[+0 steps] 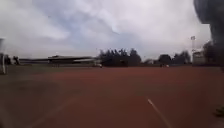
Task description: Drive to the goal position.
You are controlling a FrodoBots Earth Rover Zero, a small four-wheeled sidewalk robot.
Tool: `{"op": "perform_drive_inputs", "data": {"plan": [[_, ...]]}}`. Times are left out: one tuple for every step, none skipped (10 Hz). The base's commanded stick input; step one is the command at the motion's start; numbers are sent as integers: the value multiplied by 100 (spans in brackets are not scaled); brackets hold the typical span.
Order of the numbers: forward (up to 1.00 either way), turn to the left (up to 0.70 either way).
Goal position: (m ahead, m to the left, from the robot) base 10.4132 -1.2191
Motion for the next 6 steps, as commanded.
{"op": "perform_drive_inputs", "data": {"plan": [[70,0],[70,0],[70,0],[70,0],[70,0],[70,0]]}}
